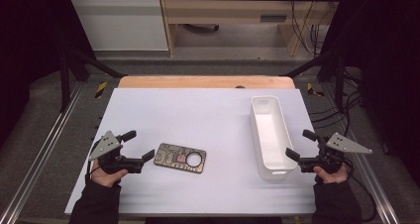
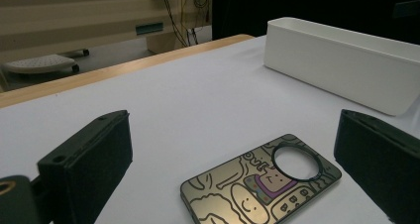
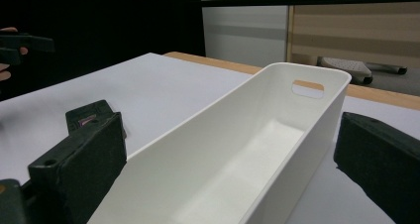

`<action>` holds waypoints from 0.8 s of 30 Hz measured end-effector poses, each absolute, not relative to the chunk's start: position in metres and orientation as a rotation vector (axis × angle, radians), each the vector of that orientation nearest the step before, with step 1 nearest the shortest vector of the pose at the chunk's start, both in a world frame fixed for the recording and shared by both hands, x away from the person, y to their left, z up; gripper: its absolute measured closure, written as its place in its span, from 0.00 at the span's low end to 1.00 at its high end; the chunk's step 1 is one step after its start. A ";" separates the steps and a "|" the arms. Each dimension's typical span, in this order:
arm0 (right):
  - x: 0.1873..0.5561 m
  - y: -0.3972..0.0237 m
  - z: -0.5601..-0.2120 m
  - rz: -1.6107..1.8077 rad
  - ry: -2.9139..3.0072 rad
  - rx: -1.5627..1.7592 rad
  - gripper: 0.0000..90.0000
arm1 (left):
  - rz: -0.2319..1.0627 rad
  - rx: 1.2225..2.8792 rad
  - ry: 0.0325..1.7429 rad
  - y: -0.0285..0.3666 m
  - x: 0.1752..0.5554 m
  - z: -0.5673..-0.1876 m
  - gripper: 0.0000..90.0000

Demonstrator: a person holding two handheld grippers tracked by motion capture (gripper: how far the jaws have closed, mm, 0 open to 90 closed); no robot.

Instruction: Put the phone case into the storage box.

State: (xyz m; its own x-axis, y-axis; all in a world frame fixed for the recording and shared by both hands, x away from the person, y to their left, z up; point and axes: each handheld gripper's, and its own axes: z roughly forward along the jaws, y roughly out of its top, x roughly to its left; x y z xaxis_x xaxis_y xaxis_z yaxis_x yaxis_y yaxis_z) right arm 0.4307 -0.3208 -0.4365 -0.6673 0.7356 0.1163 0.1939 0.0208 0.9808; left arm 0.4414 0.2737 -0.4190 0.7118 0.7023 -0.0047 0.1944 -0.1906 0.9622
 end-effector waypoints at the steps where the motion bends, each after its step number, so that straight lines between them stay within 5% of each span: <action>1: 0.431 -0.321 -0.437 1.686 1.877 0.946 0.00 | 0.535 1.740 0.718 0.273 0.441 -0.419 0.01; 24: 0.431 -0.317 -0.436 1.658 1.899 0.931 0.00 | 0.537 1.781 0.709 0.257 0.443 -0.408 0.01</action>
